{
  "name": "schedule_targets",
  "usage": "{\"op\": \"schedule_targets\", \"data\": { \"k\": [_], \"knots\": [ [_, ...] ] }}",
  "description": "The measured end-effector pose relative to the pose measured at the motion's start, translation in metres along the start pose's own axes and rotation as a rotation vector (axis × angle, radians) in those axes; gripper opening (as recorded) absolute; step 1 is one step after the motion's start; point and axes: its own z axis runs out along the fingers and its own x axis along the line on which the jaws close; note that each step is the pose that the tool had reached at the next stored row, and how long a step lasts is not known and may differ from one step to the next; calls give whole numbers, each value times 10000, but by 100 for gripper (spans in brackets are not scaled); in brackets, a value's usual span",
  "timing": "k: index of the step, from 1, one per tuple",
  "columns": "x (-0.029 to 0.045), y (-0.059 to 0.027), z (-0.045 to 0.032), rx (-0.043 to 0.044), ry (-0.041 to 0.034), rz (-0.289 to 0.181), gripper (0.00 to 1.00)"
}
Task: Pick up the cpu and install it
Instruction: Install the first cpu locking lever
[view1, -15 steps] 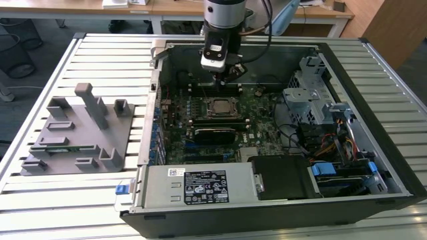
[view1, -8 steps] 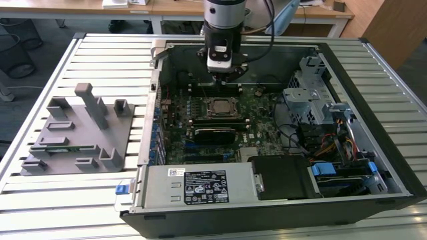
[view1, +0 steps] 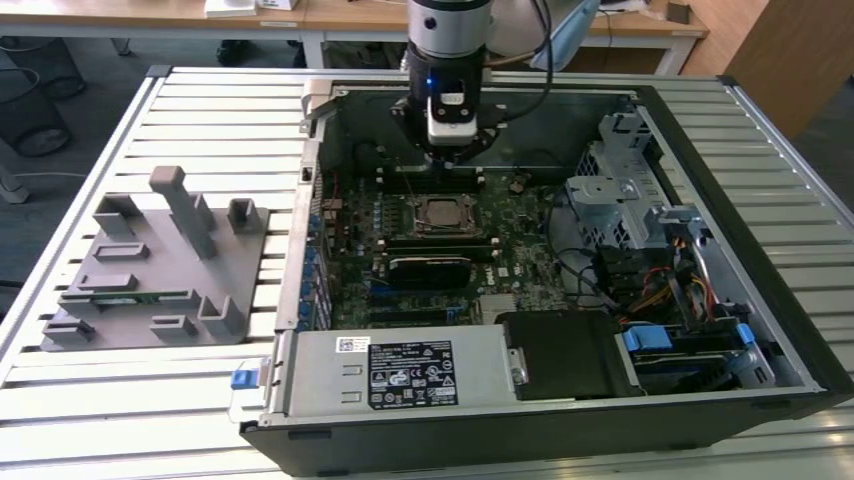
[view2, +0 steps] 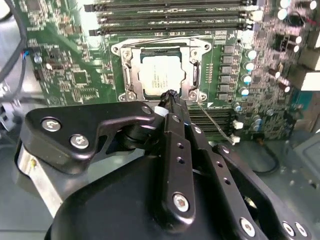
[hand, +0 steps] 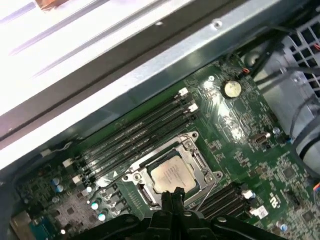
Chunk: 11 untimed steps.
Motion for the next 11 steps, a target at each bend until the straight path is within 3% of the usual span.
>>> {"op": "schedule_targets", "data": {
  "k": [11],
  "knots": [
    [134, -81, -6, -12, 5, -338, 11]
  ]
}}
